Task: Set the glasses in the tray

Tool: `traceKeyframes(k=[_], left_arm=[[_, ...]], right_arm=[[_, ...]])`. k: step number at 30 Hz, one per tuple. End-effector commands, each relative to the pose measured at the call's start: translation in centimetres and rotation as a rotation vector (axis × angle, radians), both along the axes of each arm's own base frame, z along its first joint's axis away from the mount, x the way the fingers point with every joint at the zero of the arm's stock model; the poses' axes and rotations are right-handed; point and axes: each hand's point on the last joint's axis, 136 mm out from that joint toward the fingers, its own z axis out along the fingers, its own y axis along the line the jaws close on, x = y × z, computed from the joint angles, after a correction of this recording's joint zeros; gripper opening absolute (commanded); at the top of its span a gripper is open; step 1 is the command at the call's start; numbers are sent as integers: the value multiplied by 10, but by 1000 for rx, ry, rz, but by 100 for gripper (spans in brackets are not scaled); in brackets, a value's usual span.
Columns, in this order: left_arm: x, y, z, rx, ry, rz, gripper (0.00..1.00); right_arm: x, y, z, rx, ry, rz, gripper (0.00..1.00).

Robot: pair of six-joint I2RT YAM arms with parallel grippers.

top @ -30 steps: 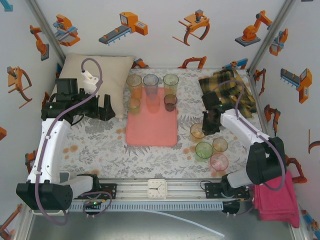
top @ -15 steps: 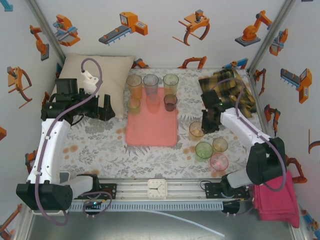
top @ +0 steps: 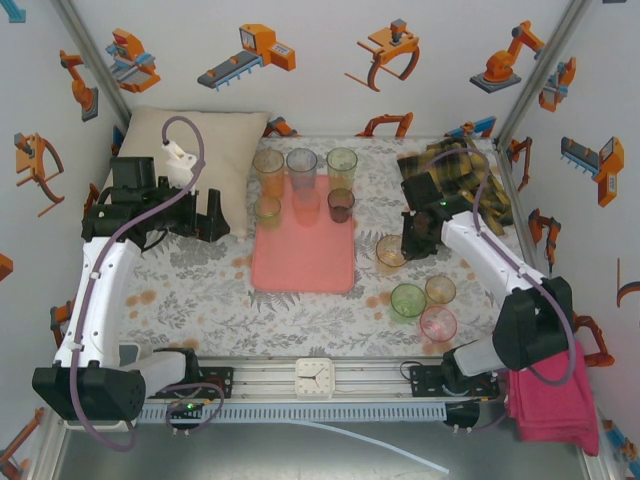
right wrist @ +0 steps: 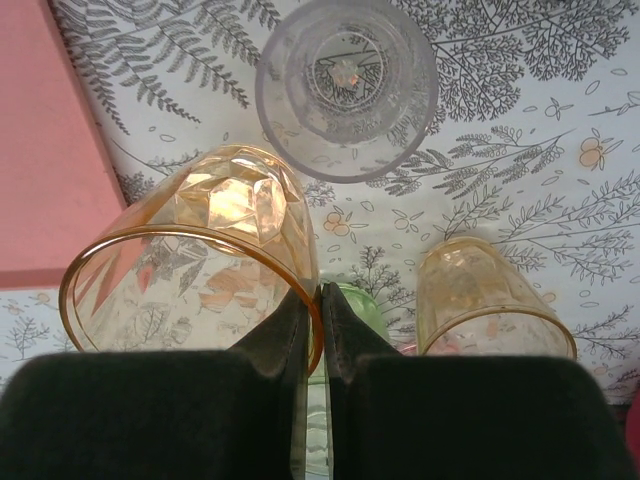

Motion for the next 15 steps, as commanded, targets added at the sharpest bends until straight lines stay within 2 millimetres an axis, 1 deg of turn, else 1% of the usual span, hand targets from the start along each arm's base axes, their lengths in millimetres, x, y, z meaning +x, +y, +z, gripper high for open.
traceKeyframes(k=[1, 11, 15], left_arm=[[-4, 2, 7, 13, -23, -8, 91], [-3, 2, 9, 7, -26, -9, 91], [-3, 2, 9, 4, -25, -10, 91]], right_arm=[[5, 6, 19, 9, -36, 29, 5], [14, 22, 32, 5, -61, 65, 5], [19, 32, 37, 15, -77, 80, 5]])
